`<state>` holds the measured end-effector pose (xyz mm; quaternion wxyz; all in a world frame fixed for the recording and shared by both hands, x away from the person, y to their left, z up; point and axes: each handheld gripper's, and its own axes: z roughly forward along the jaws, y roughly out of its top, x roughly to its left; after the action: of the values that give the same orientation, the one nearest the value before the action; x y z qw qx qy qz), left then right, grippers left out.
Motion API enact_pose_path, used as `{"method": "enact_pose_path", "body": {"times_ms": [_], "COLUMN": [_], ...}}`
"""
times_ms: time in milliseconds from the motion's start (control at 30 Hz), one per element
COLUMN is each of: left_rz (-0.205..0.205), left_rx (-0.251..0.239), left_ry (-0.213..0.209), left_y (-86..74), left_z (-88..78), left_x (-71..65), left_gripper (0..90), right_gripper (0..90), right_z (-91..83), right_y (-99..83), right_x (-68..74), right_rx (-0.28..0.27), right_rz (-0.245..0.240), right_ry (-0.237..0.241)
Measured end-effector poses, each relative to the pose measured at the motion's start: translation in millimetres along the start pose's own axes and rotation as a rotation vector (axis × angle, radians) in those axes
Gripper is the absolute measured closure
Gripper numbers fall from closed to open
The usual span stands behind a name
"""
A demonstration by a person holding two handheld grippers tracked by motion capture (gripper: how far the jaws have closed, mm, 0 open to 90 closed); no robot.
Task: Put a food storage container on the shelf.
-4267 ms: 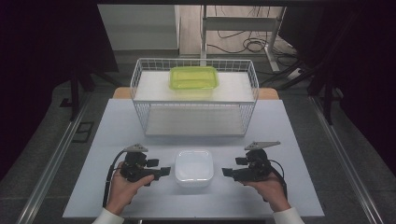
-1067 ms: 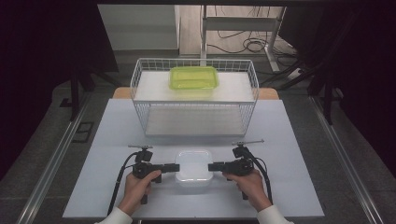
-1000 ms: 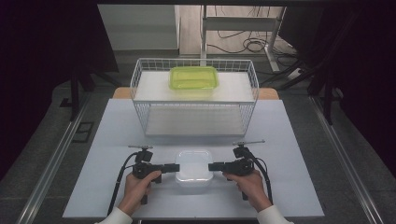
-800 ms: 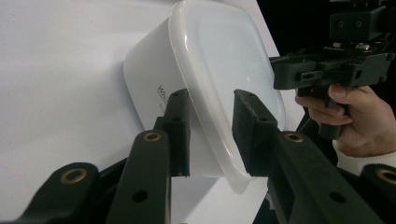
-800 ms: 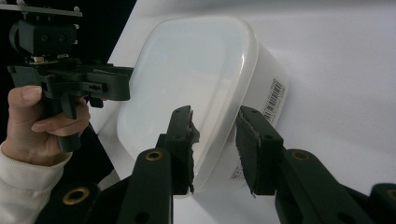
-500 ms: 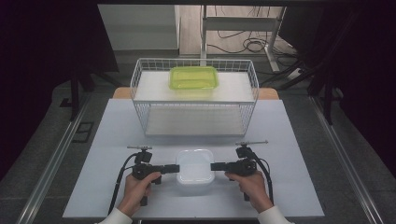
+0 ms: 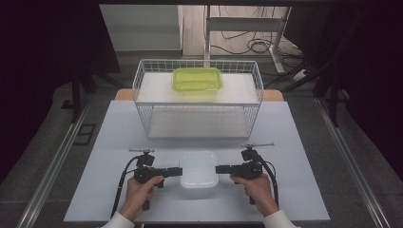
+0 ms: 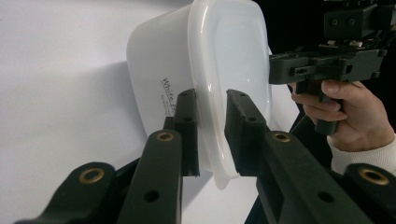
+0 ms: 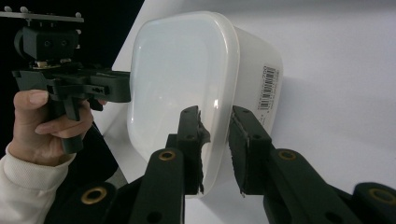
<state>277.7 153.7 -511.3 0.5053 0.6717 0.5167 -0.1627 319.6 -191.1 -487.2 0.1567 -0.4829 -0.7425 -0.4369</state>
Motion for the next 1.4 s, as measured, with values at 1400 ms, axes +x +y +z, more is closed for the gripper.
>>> {"method": "enact_pose_path", "body": {"times_ms": [1400], "left_rz": [0.098], "left_rx": [-0.038], "left_ry": [0.009], "left_y": [4.2], "left_z": [-9.2], "left_x": [-13.4], "left_gripper": [79.7], "right_gripper": [78.0], "right_z": [-7.7], "right_y": [1.9], "right_x": [9.5], "right_rx": [-0.054], "right_rz": [-0.081], "right_ry": [-0.008]}}
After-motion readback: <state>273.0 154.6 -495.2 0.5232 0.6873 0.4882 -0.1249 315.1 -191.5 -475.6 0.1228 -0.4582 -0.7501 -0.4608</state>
